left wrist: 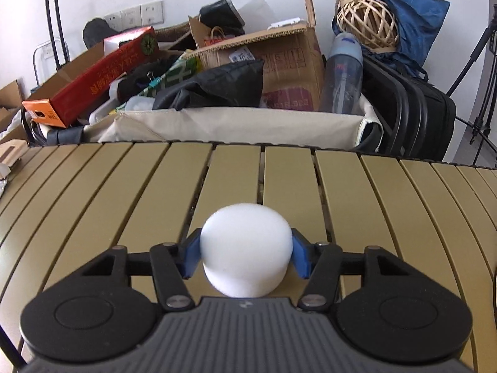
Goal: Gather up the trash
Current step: 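Carry the plush and foam cylinder off the table down toward the black bin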
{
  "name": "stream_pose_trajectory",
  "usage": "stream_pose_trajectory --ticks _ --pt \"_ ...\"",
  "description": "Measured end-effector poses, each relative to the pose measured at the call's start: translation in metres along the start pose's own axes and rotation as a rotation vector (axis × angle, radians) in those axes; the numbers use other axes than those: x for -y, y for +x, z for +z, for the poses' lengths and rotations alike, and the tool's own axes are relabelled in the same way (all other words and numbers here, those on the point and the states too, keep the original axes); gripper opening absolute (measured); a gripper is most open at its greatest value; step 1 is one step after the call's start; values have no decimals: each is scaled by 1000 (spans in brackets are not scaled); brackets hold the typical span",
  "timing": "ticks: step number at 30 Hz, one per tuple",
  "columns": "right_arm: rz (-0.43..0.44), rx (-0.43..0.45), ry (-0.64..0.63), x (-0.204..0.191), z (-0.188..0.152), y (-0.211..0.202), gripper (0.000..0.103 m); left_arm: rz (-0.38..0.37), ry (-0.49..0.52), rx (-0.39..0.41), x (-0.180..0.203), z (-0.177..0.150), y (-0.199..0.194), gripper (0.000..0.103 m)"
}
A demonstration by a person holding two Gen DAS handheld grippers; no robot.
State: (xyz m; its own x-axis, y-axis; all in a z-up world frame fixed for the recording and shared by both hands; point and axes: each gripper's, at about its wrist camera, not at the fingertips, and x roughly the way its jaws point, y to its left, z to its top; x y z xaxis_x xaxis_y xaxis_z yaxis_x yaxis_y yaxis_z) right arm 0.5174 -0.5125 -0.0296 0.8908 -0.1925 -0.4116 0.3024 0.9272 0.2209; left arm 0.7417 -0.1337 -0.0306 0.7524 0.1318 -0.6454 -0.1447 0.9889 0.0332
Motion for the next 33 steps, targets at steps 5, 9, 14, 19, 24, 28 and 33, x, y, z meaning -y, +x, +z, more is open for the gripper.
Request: stream_pose_trajectory --ticks 5,9,14,19,24,28,33 --pt "13 -1 -1 -1 -3 -8 63 0 8 21 0 0 -11 57" --pt "23 -5 -1 -3 -3 -13 63 -9 14 27 -2 -1 -25 57" --pt "37 -5 -1 -9 -3 -27 63 -22 23 46 -4 -5 -50 57" --pt "57 -2 -7 -19 -3 -50 63 -33 33 56 -12 -13 -80 57" --pt "81 5 -15 -32 -1 -77 63 -46 25 64 -25 -20 -113 57" --pt "102 3 -30 -44 0 -99 63 -53 21 74 -35 -25 -140 57" --pt "134 2 -56 -60 3 -126 63 -66 16 88 -47 -35 -174 57"
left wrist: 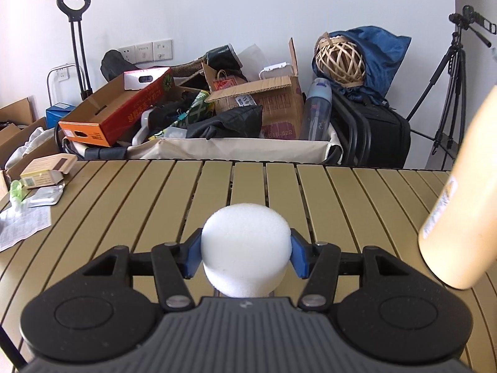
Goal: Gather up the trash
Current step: 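Carry the plush and foam cylinder off the table down toward the black bin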
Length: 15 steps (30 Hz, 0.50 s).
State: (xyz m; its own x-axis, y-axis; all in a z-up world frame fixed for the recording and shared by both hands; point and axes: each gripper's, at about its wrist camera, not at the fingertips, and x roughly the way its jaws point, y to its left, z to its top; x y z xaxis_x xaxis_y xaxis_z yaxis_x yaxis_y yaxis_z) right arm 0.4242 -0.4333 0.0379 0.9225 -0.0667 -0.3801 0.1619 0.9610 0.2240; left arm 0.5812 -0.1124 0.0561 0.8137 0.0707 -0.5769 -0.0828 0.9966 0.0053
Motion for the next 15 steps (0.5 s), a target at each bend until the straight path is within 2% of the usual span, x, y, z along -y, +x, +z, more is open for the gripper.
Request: stream_pose_trajectory --ticks 15 --pt "102 -12 -49 -55 -12 -77 63 -34 9 56 -37 -37 -106 57"
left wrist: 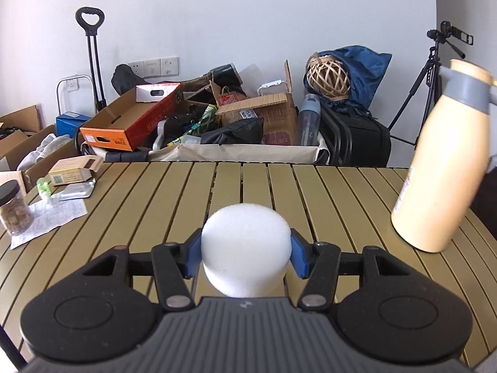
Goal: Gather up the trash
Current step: 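Carry the plush and foam cylinder off the table down toward the black bin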
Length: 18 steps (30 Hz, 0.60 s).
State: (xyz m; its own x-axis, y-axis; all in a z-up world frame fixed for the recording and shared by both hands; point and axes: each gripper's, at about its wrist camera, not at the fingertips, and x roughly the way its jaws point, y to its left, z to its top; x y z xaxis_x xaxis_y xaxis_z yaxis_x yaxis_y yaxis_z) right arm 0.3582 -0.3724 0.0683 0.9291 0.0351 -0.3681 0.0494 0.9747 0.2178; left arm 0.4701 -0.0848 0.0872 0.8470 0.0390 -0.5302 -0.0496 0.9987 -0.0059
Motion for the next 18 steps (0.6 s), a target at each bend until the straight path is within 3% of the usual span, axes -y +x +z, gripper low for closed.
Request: stream_pose_trajectory --ticks 18 --pt "138 -77 -73 -79 -48 -49 63 -64 -10 41 -34 -70 -117 56"
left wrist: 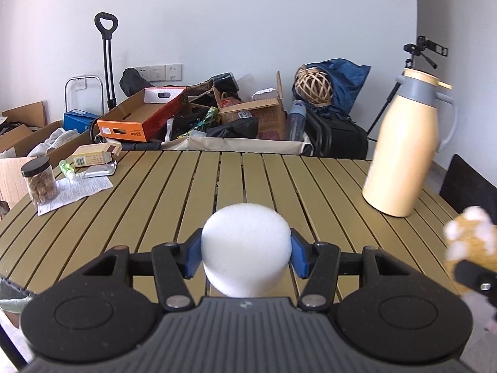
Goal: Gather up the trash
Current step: 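Carry the plush and foam cylinder off the table down toward the black bin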
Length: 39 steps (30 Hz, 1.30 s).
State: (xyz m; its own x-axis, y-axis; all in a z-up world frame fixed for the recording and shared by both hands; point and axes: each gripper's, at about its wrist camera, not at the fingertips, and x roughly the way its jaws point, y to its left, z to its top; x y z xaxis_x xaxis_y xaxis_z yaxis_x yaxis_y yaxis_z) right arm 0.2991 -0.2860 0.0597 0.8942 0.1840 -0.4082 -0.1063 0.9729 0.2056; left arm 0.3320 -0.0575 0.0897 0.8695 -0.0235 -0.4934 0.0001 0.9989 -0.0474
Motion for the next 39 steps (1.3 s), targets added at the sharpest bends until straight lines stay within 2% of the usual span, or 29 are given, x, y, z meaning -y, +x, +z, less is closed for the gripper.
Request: stream_pose_trajectory --ticks 12,23,35,39 --pt "61 -80 -45 -42 -48 -21 63 -52 26 -3 -5 -57 -50 56" --pt "84 -195 -64 -62 -104 -24 63 -32 38 -62 -22 -117 -64 56" --pt "72 -337 -65 -66 -163 -3 63 7 -4 -175 -47 -178 -42 56" --pt "55 -388 -57 -63 -183 7 63 45 -6 -206 -53 -201 -28 56"
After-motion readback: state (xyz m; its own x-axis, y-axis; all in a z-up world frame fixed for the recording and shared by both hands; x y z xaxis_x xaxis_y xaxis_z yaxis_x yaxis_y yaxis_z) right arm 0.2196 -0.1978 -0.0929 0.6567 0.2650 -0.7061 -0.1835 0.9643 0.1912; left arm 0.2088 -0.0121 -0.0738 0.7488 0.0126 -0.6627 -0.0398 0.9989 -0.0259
